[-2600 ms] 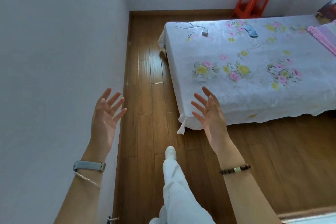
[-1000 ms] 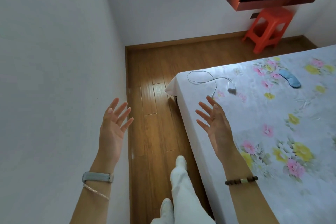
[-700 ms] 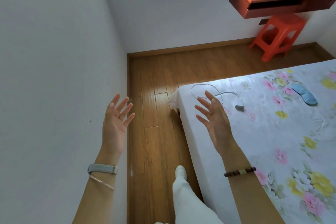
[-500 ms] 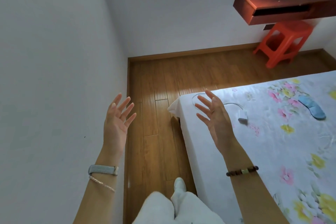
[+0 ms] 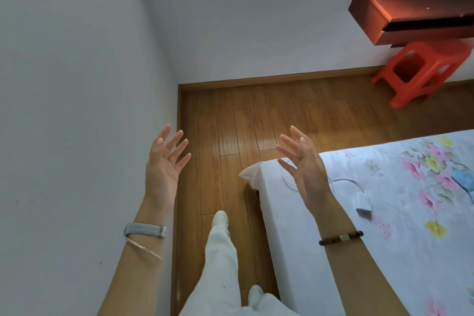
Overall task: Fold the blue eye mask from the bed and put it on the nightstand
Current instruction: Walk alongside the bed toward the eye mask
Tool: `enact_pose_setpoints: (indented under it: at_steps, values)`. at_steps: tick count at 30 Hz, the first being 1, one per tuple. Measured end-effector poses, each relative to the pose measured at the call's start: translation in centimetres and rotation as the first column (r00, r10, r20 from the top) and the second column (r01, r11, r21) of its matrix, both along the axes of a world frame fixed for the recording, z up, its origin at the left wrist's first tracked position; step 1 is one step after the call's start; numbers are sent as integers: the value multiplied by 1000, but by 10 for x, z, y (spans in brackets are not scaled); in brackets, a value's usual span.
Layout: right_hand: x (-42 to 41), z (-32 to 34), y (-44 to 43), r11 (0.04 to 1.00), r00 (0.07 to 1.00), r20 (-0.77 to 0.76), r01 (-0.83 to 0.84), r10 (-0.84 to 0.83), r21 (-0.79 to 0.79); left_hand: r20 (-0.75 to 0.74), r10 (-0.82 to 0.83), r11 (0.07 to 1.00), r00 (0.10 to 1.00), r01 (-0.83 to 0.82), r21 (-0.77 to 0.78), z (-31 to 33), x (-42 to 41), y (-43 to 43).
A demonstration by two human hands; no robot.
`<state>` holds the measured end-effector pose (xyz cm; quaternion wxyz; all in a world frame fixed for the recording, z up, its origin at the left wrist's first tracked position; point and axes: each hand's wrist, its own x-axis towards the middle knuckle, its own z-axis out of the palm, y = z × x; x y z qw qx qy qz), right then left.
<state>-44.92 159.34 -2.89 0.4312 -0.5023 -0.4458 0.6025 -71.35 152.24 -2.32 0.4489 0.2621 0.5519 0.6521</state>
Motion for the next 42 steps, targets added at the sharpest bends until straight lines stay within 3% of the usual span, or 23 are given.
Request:
enact_pose_setpoints:
  at_steps: [10,22,34,42]
  values:
    - [-89,10,169,995,995,-3,96,-96,26,-47,-124,991,991,122,-53,6,-98,190]
    - [-112,-4,316,983,983,-22,182,-182,0,-14,-213,974,977,211,-76,-4,-123,367]
    - [-56,4,481,912,904,-135,409,-405,1,-51,-399,917,915,399,-21,20,-46,606]
    - [24,6,521,778,771,-115,628,-627,-31,-25,-618,786,786,617,-30,23,57,707]
